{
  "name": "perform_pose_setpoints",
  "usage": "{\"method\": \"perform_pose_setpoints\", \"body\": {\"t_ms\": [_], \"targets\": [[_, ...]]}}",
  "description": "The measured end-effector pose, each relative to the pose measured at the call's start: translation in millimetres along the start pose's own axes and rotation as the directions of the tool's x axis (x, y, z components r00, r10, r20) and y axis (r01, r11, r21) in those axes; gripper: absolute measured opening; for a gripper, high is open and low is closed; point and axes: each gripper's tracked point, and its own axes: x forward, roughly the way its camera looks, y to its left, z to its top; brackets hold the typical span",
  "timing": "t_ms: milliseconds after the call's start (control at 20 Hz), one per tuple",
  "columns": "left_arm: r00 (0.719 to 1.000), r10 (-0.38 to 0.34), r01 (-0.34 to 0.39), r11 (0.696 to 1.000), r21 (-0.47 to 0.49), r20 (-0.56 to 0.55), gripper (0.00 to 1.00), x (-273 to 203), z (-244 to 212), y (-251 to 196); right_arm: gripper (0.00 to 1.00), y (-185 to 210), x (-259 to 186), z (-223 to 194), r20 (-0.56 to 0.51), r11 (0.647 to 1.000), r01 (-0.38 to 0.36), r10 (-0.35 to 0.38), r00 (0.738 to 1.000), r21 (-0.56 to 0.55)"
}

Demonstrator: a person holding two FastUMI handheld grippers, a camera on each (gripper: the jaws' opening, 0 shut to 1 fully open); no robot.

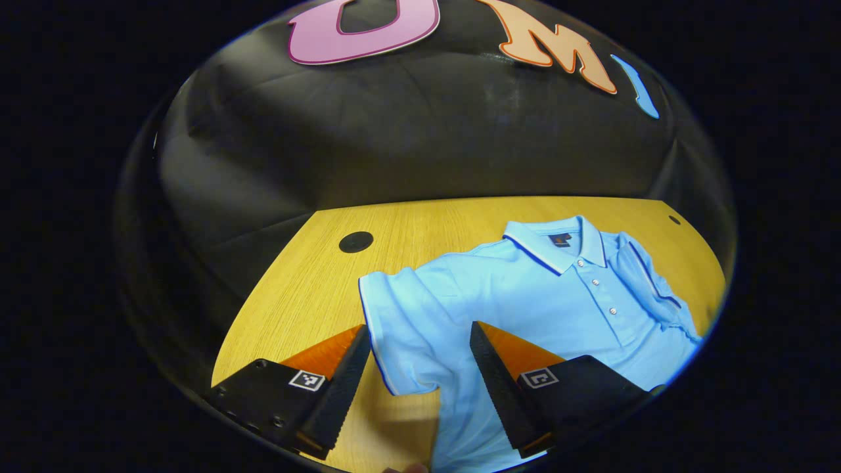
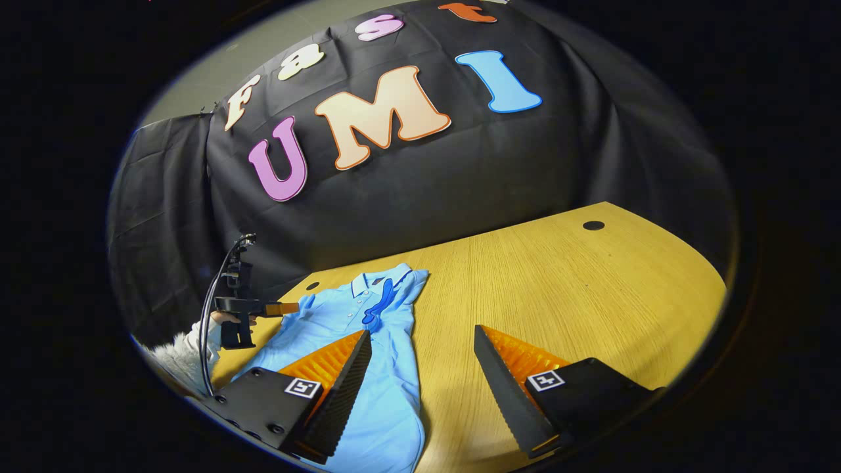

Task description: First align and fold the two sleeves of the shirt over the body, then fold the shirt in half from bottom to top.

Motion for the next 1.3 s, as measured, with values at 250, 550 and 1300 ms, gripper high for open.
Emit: {"method": "perform_pose_setpoints", "body": {"t_ms": [250, 550, 1300], "targets": [[1.0, -0.008, 0.008, 1.0, -0.016, -0.018, 0.9, 10.3, -10.2, 0.3, 0.98, -2.8, -2.8, -2.7, 0.0, 1.0, 0.007, -0.007, 1.0, 0.002], [0.993, -0.114, 0.113, 0.991, -0.072, -0.011, 0.66, 9.6, -14.0, -17.2, 0.98, -6.3, -5.0, -0.6, 0.011, 1.0, 0.008, -0.008, 1.0, 0.021], [0.978, -0.201, 0.203, 0.979, -0.035, 0.048, 0.0, -12.1, 27.2, -58.7, 0.98, -3.3, -7.6, -1.6, 0.01, 1.0, 0.003, -0.004, 1.0, 0.028]]}}
